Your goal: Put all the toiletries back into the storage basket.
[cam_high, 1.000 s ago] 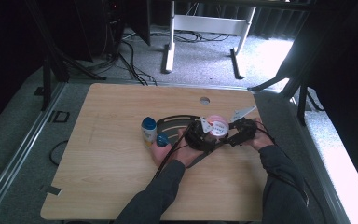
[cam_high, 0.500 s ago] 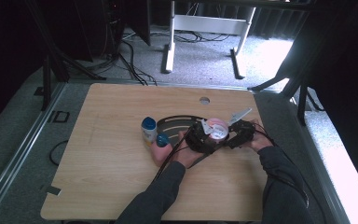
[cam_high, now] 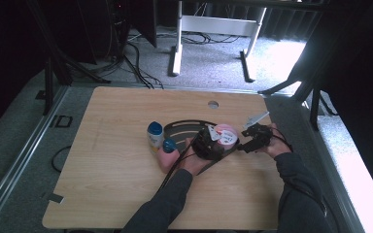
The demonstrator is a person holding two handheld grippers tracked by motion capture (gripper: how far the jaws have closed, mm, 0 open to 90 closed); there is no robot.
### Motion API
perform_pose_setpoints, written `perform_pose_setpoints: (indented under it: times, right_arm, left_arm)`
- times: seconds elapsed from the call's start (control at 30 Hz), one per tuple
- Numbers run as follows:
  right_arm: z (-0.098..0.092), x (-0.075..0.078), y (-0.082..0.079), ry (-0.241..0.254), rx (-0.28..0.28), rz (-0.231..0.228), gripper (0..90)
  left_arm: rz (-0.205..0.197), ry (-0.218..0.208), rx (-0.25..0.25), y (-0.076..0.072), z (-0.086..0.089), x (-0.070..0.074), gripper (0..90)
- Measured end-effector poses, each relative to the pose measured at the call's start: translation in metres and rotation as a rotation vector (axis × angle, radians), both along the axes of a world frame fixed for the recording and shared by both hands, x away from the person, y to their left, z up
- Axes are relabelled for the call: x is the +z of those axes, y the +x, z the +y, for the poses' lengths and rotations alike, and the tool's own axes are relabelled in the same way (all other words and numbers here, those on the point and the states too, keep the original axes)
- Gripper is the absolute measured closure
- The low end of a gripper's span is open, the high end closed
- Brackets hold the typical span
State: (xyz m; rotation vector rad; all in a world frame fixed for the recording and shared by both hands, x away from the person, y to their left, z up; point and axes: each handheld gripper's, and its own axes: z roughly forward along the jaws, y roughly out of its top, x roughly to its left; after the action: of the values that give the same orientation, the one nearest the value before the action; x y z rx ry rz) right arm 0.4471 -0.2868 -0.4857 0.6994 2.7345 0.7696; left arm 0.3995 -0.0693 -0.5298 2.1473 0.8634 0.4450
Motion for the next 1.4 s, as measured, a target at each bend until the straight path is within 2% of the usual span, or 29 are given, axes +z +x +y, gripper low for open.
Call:
perform_pose_setpoints:
  times: [0.23,0.47,0.63,0.7,0.77,0.93,1.1,1.33,1.37,1.4]
  right_arm:
    - [-0.018,-0.003,-0.002,0.056,-0.081,-0.015,38.8]
    - [-0.028,-0.006,0.0,0.132,-0.191,-0.046,63.2]
    - [-0.029,-0.011,0.003,0.14,-0.282,-0.058,77.0]
    - [-0.029,-0.015,0.004,0.132,-0.299,-0.046,85.4]
    - [-0.028,-0.018,0.005,0.124,-0.315,-0.041,89.5]
    - [-0.022,-0.024,0.005,0.103,-0.314,-0.022,89.8]
    - [-0.019,-0.03,0.006,0.112,-0.306,-0.005,89.8]
    - [-0.016,-0.033,0.008,0.117,-0.31,-0.01,89.9]
    - [-0.017,-0.032,0.009,0.129,-0.309,-0.006,90.0]
    - [-0.02,-0.031,0.009,0.168,-0.306,0.011,90.0]
  left_arm:
    - [-0.002,-0.002,0.0,0.0,0.0,0.0,29.9]
    - [-0.004,-0.006,-0.002,0.0,0.0,-0.001,30.2]
    - [-0.008,-0.001,-0.002,0.0,0.0,-0.001,30.8]
    - [-0.01,0.0,-0.003,0.0,0.0,-0.001,31.0]
    - [-0.011,0.0,-0.004,-0.001,0.0,-0.001,31.3]
    - [-0.011,-0.001,-0.005,-0.001,0.0,-0.001,33.1]
    - [-0.013,0.002,-0.004,-0.001,-0.002,0.0,34.5]
    - [-0.008,-0.004,0.0,-0.001,-0.002,0.0,35.6]
    - [-0.014,0.01,-0.002,-0.002,-0.003,0.0,35.6]
    - [-0.015,0.014,-0.001,-0.002,-0.003,0.0,36.4]
